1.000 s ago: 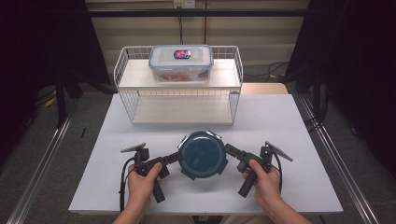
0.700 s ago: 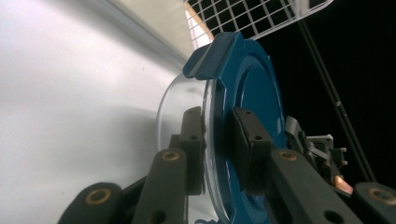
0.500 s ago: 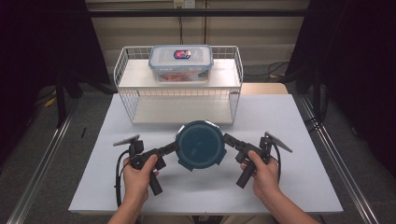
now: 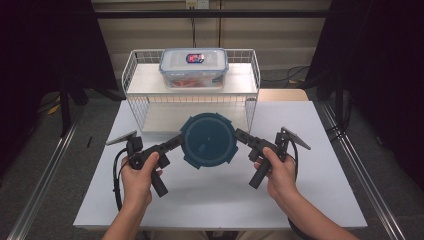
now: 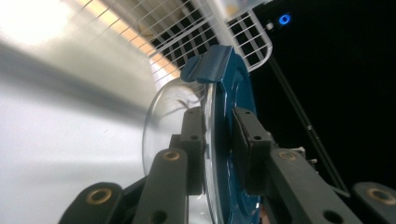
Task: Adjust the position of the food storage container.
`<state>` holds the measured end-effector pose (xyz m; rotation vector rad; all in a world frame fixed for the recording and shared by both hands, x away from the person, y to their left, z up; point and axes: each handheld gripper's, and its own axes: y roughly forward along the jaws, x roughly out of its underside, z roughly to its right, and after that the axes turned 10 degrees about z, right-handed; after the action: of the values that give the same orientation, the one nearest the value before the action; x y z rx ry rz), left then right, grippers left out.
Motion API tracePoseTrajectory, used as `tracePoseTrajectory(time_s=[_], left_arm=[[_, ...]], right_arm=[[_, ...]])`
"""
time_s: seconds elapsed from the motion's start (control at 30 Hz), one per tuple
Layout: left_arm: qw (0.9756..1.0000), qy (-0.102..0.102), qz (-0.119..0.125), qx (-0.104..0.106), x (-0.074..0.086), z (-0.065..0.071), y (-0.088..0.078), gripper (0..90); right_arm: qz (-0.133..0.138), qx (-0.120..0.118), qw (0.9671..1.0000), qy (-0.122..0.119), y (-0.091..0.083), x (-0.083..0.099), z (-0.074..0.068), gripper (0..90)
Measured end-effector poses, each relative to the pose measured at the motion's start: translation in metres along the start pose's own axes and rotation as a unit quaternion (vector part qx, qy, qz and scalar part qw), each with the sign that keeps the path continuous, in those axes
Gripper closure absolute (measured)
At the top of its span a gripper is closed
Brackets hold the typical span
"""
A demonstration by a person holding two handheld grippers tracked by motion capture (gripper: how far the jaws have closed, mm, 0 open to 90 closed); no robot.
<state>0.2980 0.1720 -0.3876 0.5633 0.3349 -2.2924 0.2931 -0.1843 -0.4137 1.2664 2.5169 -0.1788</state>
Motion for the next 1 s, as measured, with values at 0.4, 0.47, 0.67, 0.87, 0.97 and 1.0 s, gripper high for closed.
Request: tracePoseTrajectory(time_s=[0.4, 0.47, 0.67, 0.87, 0.97, 1.0], left_arm=[[0.9994, 0.022, 0.017, 0.021, -0.026, 0.027, 0.002, 77.1], [0.9993, 0.018, 0.020, 0.024, -0.027, 0.029, 0.003, 77.1], [0.9991, 0.019, 0.025, 0.030, -0.032, 0.034, 0.004, 77.1], [0.9985, 0.026, 0.030, 0.038, -0.040, 0.047, 0.006, 77.1], [0.9981, 0.028, 0.031, 0.044, -0.046, 0.051, 0.007, 77.1], [0.9980, 0.031, 0.031, 0.045, -0.047, 0.052, 0.008, 77.1]], right_arm=[[-0.009, -0.003, 0.9999, 0.004, 0.011, -0.004, -0.010, 75.9], [-0.008, -0.004, 0.9999, 0.013, 0.012, -0.004, -0.011, 75.9], [-0.007, -0.005, 1.0000, 0.002, 0.015, -0.009, -0.018, 75.9], [0.002, -0.014, 0.9999, -0.005, 0.019, -0.016, -0.031, 75.9], [0.009, -0.019, 0.9996, -0.017, 0.021, -0.020, -0.037, 75.9], [0.014, -0.020, 0.9995, -0.018, 0.023, -0.021, -0.039, 75.9]])
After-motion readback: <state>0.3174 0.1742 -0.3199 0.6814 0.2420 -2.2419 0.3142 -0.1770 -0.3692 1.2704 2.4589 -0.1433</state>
